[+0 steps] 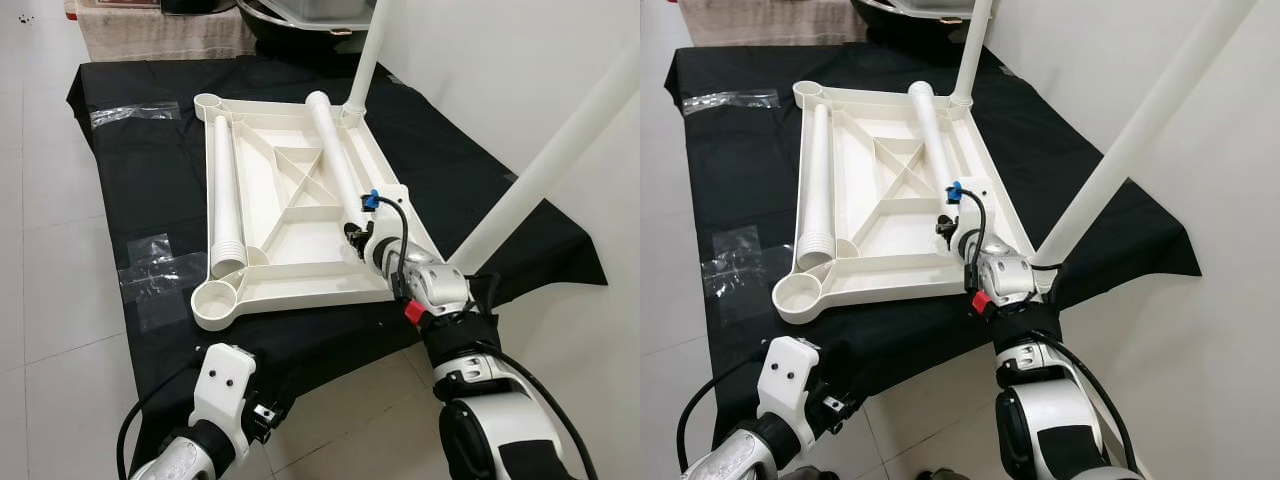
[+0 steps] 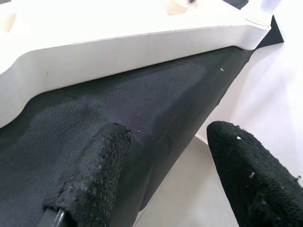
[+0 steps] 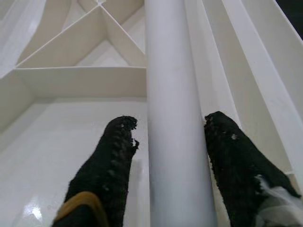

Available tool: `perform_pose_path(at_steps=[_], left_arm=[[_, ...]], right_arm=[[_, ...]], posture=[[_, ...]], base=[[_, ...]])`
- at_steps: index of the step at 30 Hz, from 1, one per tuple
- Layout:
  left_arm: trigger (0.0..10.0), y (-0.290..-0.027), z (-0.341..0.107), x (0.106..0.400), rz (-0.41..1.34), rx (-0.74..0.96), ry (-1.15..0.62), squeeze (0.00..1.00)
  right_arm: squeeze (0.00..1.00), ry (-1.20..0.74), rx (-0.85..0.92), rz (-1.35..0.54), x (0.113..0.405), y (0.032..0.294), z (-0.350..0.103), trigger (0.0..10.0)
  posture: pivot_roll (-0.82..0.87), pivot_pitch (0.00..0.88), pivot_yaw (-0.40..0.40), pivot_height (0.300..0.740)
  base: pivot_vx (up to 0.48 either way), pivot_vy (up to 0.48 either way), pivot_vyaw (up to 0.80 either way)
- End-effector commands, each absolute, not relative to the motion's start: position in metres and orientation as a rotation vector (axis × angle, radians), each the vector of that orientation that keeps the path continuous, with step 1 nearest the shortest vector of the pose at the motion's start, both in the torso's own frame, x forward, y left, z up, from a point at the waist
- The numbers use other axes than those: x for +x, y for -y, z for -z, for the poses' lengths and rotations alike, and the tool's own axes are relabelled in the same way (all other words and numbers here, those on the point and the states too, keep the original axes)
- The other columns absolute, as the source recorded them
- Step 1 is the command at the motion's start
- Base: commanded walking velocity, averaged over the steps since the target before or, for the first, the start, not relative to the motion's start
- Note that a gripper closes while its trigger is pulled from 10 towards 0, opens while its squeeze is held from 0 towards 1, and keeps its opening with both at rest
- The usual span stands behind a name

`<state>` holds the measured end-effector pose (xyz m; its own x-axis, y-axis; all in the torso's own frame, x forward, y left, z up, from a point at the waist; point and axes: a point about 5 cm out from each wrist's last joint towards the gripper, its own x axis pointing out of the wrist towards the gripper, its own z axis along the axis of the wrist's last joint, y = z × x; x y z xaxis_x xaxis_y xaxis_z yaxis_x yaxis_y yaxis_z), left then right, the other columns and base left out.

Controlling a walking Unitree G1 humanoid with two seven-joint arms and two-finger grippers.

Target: Building children table

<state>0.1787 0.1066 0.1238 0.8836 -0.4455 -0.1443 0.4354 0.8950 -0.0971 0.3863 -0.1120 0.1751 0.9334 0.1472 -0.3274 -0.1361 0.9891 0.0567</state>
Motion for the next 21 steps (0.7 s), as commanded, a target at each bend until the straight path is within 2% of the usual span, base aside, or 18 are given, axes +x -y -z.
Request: perform_pose_path(at_steps=[1, 5, 6, 8, 9, 15, 21], left_arm=[[10.0, -0.104, -0.12, 0.177, 0.469, -0.072, -0.182, 0.0], [10.0, -0.104, -0.12, 0.177, 0.468, -0.074, -0.183, 0.0], [10.0, -0.104, -0.12, 0.176, 0.468, -0.075, -0.183, 0.0], [10.0, -0.104, -0.12, 0.177, 0.468, -0.076, -0.183, 0.0], [10.0, -0.104, -0.12, 0.177, 0.468, -0.076, -0.184, 0.0], [10.0, -0.104, -0.12, 0.177, 0.467, -0.077, -0.184, 0.0], [10.0, -0.105, -0.121, 0.177, 0.465, -0.08, -0.183, 0.0]], right_arm=[[1.0, -0.329, 0.018, -0.133, 0.387, 0.115, -0.179, 10.0], [1.0, -0.319, 0.019, -0.157, 0.386, 0.111, -0.181, 10.0], [0.92, -0.3, -0.005, -0.176, 0.386, 0.109, -0.184, 10.0], [0.92, -0.287, -0.023, -0.19, 0.386, 0.108, -0.187, 10.0], [0.0, -0.283, -0.021, -0.184, 0.386, 0.107, -0.189, 10.0], [0.0, -0.202, -0.011, -0.137, 0.389, 0.111, -0.205, 10.0], [0.0, -0.011, 0.109, -0.131, 0.395, 0.112, -0.243, 10.0]], posture=[[0.07, 0.101, -0.174, 0.74], [0.07, 0.102, -0.174, 0.74], [0.07, 0.104, -0.174, 0.74], [0.07, 0.104, -0.174, 0.74], [0.07, 0.106, -0.174, 0.74], [0.07, 0.107, -0.175, 0.74], [0.07, 0.111, -0.173, 0.74]], base=[[0.0, 0.0, 0.0], [0.0, 0.0, 0.0], [0.0, 0.0, 0.0], [0.0, 0.0, 0.0], [0.0, 0.0, 0.0], [0.0, 0.0, 0.0], [0.0, 0.0, 0.0]])
